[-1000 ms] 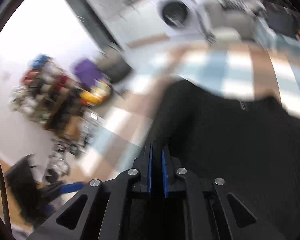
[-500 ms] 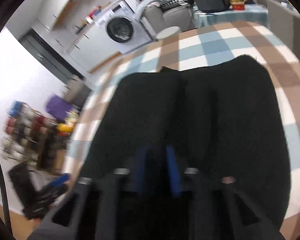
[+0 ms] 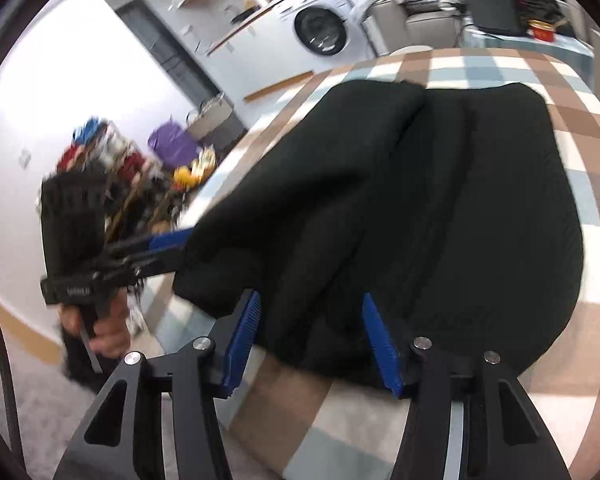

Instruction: Fold small clothes

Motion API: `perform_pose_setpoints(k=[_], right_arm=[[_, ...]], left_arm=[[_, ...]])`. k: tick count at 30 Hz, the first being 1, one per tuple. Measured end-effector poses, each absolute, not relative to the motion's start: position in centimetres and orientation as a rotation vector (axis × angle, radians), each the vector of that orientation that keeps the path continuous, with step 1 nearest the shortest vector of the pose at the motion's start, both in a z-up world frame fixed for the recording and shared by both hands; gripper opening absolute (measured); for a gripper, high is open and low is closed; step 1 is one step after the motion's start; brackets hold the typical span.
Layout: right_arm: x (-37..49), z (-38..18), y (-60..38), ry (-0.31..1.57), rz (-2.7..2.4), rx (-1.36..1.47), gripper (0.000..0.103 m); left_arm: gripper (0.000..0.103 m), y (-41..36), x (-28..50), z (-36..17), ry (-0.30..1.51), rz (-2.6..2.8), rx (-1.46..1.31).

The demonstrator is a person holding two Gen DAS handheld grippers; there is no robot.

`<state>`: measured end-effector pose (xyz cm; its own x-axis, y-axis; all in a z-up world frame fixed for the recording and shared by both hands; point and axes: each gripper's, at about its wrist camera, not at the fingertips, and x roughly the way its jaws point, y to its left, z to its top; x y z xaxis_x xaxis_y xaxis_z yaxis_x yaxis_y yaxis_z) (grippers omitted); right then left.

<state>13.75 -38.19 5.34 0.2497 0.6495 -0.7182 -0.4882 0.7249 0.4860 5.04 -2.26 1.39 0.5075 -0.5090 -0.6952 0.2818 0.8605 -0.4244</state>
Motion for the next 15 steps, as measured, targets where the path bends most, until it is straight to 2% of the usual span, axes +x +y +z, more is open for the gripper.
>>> perform_pose_setpoints(k=[8,12,15], right_arm=[[12.1,3.7,-37.0,1.097,0.828,0.053,0.053],[12.1,4.1,-37.2,1.063,0.843,0.05,0.033],[12.6,3.3,-35.8,1.082,0.856,-0.016,0.03]], left_arm=[[0.071,-1.3,4.6,-2.3,1.023,-0.328,-0.163],[0.071,-1.1,4.2,-2.5,1.018,-0.323,-0.133],[0.071,-1.0,4.1,-2.6,1.021,-0.327,-0.136]])
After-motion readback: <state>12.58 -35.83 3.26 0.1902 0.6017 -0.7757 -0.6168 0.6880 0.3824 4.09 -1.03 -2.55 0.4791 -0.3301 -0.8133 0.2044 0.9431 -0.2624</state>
